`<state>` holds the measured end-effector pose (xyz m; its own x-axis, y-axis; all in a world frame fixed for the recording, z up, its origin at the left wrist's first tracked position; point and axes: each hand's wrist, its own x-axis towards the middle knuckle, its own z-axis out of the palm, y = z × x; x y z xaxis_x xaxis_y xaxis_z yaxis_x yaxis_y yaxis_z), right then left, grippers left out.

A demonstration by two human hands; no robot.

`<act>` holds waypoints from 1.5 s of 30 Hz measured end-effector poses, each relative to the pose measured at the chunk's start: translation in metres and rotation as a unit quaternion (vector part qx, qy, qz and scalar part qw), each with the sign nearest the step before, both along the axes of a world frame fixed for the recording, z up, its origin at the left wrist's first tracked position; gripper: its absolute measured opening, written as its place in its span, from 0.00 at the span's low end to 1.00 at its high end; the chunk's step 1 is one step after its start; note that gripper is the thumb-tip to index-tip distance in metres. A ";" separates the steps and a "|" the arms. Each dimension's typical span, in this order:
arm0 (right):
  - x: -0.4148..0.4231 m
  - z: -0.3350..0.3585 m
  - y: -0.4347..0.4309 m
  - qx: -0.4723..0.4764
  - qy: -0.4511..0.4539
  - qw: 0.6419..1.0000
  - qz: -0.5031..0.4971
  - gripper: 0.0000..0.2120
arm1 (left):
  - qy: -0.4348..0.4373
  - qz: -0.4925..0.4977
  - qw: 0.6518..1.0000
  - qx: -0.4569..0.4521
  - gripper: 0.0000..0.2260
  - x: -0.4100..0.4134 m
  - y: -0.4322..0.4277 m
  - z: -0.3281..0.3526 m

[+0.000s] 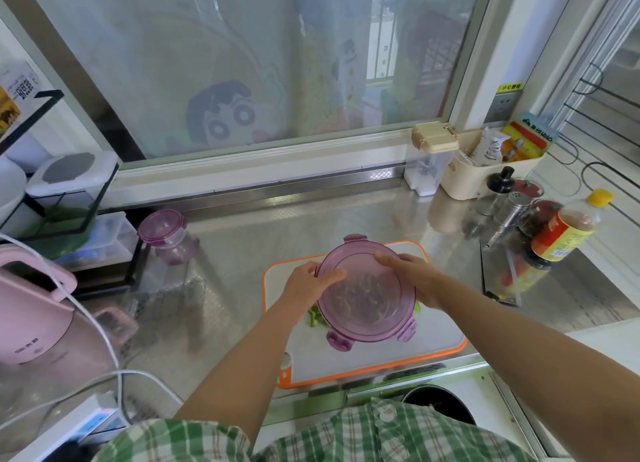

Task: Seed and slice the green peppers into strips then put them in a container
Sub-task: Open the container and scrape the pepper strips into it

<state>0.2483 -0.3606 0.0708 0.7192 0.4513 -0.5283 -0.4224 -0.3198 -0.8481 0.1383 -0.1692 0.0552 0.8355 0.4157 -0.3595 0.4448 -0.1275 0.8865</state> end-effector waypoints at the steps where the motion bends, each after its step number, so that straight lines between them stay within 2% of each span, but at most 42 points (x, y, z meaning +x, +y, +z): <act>1: -0.002 -0.003 -0.003 -0.007 0.002 1.000 -0.007 0.27 | 0.003 0.009 0.999 0.052 0.27 0.002 -0.001 -0.003; 3: -0.005 -0.011 -0.007 -0.012 -0.003 0.999 -0.047 0.27 | 0.016 0.032 0.991 0.132 0.28 0.003 -0.007 -0.003; 4: -0.007 -0.013 -0.009 -0.003 0.002 0.998 -0.066 0.30 | 0.019 0.035 0.989 0.143 0.27 0.004 -0.010 -0.002; 6: -0.008 -0.013 -0.013 0.013 0.013 0.996 -0.086 0.35 | 0.017 0.019 0.992 0.125 0.25 0.007 -0.016 0.002; 10: -0.009 -0.015 -0.024 0.013 0.015 0.994 -0.111 0.37 | 0.012 0.005 0.997 0.075 0.35 0.013 -0.026 0.004; 13: -0.006 -0.024 -0.034 0.003 0.021 0.992 -0.125 0.44 | -0.011 0.026 0.999 0.041 0.36 0.019 -0.033 -0.001; 15: -0.006 -0.030 -0.041 0.000 0.033 0.990 -0.138 0.46 | -0.022 0.028 0.999 0.005 0.33 0.026 -0.037 -0.005; 17: -0.005 -0.030 -0.049 -0.002 0.042 0.986 -0.160 0.47 | -0.021 0.026 0.999 -0.020 0.25 0.031 -0.042 -0.002; 18: -0.004 -0.028 -0.052 -0.003 0.048 0.984 -0.169 0.46 | -0.009 0.037 0.998 -0.058 0.23 0.033 -0.043 0.002; 21: 0.001 -0.021 -0.059 0.006 0.076 0.974 -0.213 0.32 | 0.071 0.068 0.967 -0.237 0.30 0.033 -0.044 0.005; 22: 0.004 -0.021 -0.061 0.030 0.109 0.969 -0.221 0.29 | 0.089 0.060 0.958 -0.267 0.31 0.032 -0.044 0.003; 24: 0.007 -0.017 -0.060 0.075 0.177 0.960 -0.203 0.31 | 0.101 0.018 0.940 -0.325 0.36 0.029 -0.051 0.000; 26: 0.009 -0.018 -0.055 0.082 0.205 0.957 -0.186 0.32 | 0.068 -0.026 0.897 -0.436 0.44 0.031 -0.064 -0.002; 28: 0.009 -0.019 -0.050 0.069 0.210 0.960 -0.173 0.30 | 0.023 -0.070 0.843 -0.533 0.49 0.035 -0.075 0.001; 29: 0.008 -0.014 -0.048 0.052 0.195 0.965 -0.168 0.28 | 0.008 -0.081 0.828 -0.555 0.49 0.037 -0.079 0.004; 31: 0.009 -0.014 -0.046 0.022 0.170 0.973 -0.154 0.26 | -0.005 -0.078 0.825 -0.559 0.45 0.039 -0.083 0.007; 33: 0.013 -0.012 -0.045 -0.029 0.105 0.985 -0.131 0.26 | 0.001 -0.065 0.841 -0.537 0.42 0.041 -0.085 0.006; 35: 0.021 -0.016 -0.049 -0.122 -0.029 0.986 -0.112 0.25 | 0.015 -0.045 0.869 -0.492 0.42 0.046 -0.088 0.005; 36: 0.024 -0.017 -0.053 -0.126 -0.088 0.982 -0.111 0.26 | 0.028 -0.026 0.888 -0.459 0.43 0.048 -0.090 0.005; 38: 0.017 -0.003 -0.056 -0.037 -0.165 0.980 -0.101 0.28 | 0.051 0.039 0.915 -0.397 0.46 0.051 -0.097 0.006; 40: 0.008 0.009 -0.055 0.039 -0.204 0.978 -0.028 0.30 | 0.051 0.097 0.930 -0.352 0.45 0.056 -0.101 0.004; 42: 0.000 0.017 -0.052 0.018 -0.254 0.967 0.028 0.33 | 0.047 0.116 0.943 -0.307 0.46 0.061 -0.103 0.002; 45: -0.001 0.015 -0.048 -0.045 -0.326 0.944 -0.015 0.21 | 0.044 0.127 0.950 -0.282 0.40 0.064 -0.106 0.003</act>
